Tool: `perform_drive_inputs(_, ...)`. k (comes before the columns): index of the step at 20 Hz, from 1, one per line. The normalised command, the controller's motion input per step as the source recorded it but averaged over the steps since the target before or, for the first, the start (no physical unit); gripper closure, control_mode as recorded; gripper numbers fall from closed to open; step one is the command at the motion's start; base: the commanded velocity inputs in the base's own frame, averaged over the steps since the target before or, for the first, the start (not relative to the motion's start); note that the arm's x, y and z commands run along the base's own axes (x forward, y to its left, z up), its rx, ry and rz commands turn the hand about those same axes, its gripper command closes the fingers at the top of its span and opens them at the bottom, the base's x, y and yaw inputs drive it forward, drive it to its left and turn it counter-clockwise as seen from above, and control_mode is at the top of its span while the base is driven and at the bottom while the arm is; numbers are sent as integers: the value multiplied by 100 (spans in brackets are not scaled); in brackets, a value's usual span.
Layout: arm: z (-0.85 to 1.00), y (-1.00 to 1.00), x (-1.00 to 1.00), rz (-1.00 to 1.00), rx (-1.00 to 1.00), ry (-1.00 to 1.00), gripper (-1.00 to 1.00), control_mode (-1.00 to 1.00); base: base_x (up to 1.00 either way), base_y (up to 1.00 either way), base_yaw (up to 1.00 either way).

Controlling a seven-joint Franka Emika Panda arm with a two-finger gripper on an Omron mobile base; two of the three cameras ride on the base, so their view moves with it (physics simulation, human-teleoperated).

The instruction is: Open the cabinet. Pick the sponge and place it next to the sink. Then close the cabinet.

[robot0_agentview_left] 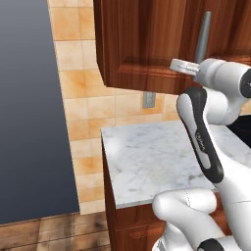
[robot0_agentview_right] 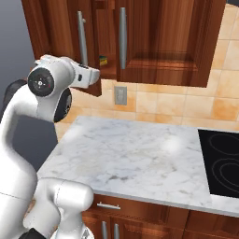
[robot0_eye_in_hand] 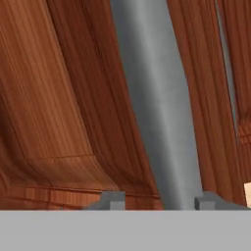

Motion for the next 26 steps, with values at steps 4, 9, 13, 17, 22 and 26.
perform_drive_inputs(4,22,58,-89,0,-1,0,100,-100,0,0,0)
perform_drive_inputs(9,29,52,-92,0,-9,4,100,-100,0,0,0)
perform_drive_inputs(13,27,37,-70,0,-8,5,100,-100,0,0,0)
perform_drive_inputs(17,0,-17,-12,-7,0,0,-100,-100,0,0,0)
perform_drive_inputs(22,0,-82,-22,-9,7,0,-100,-100,0,0,0)
perform_drive_inputs(26,-1,-87,-37,0,9,0,-100,-100,0,0,0)
